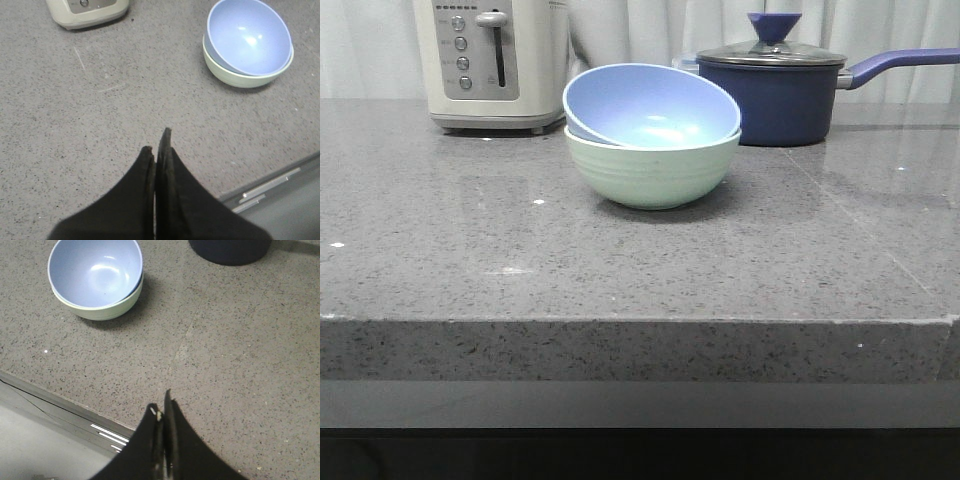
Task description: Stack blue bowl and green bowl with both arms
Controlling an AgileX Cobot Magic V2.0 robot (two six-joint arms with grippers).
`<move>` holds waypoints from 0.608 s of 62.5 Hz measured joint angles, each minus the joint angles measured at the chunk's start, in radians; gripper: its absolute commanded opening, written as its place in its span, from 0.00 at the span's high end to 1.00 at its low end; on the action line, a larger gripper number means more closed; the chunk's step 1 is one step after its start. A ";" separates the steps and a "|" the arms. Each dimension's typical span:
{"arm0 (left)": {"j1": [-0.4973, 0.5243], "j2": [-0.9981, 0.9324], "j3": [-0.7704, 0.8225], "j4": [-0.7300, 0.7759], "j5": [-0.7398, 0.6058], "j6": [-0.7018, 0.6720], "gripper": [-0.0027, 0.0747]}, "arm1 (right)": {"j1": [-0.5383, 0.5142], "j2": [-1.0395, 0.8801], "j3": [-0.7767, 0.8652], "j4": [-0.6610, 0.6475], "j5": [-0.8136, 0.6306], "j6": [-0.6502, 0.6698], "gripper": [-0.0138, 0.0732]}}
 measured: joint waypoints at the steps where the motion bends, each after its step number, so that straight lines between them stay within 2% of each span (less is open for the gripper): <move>1: 0.009 -0.014 0.017 0.003 -0.017 0.000 0.99 | 0.000 0.000 0.000 0.000 0.000 0.000 0.91; 11: 0.166 -0.156 0.175 0.024 -0.157 0.000 0.99 | 0.000 0.000 0.000 0.000 0.000 0.000 0.91; 22: 0.317 -0.338 0.435 0.023 -0.367 0.000 0.99 | 0.000 0.000 0.000 0.000 0.000 0.000 0.91; 31: 0.381 -0.496 0.680 -0.028 -0.592 0.000 0.99 | 0.000 0.000 0.000 0.000 0.000 0.000 0.91; 38: 0.406 -0.605 0.820 -0.106 -0.702 0.000 0.99 | 0.000 0.000 0.000 0.000 0.000 0.000 0.91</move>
